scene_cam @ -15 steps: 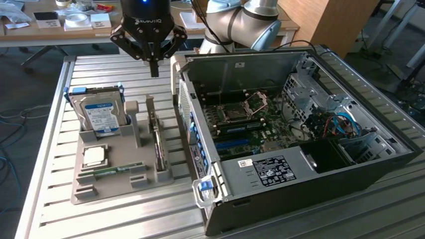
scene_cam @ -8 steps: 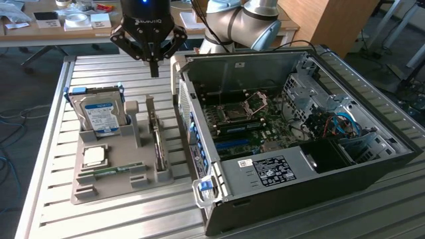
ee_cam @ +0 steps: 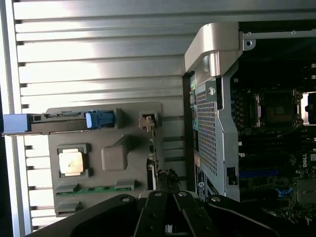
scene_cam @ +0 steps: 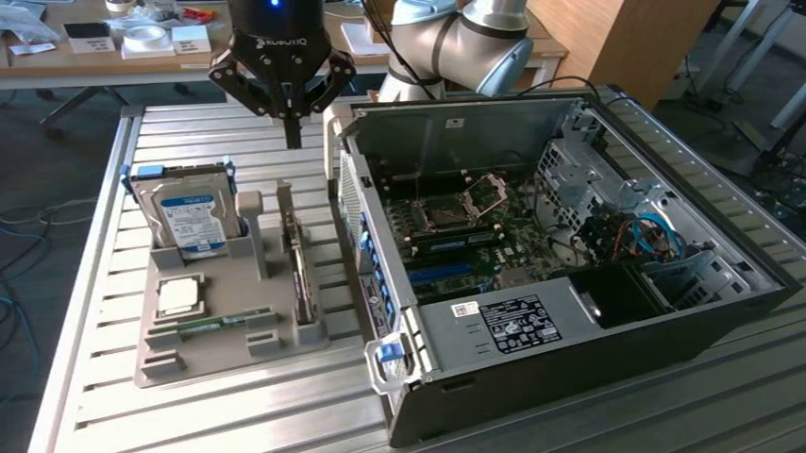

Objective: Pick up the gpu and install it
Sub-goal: 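Reach for the gpu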

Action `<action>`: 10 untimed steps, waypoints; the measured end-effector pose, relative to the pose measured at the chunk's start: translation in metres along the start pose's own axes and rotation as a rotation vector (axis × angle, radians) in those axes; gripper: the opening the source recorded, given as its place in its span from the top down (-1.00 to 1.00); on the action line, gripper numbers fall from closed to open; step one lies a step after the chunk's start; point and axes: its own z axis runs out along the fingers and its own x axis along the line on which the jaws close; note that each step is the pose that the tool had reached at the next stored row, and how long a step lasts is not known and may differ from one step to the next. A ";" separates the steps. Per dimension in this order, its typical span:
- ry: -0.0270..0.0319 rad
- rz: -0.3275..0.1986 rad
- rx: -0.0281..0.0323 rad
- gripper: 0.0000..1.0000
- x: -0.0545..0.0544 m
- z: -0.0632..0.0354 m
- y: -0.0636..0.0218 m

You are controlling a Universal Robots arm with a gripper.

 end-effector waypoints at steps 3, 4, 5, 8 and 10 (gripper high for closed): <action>0.0000 0.000 0.0001 0.79 0.000 0.0000 -0.0001; 0.0000 0.000 0.0000 0.79 0.000 0.0000 -0.0001; 0.0000 0.000 0.0000 0.79 0.000 0.0000 -0.0002; 0.0001 0.000 0.0001 0.79 0.000 -0.0002 -0.0025; 0.0000 0.000 0.0000 0.79 0.000 -0.0003 -0.0053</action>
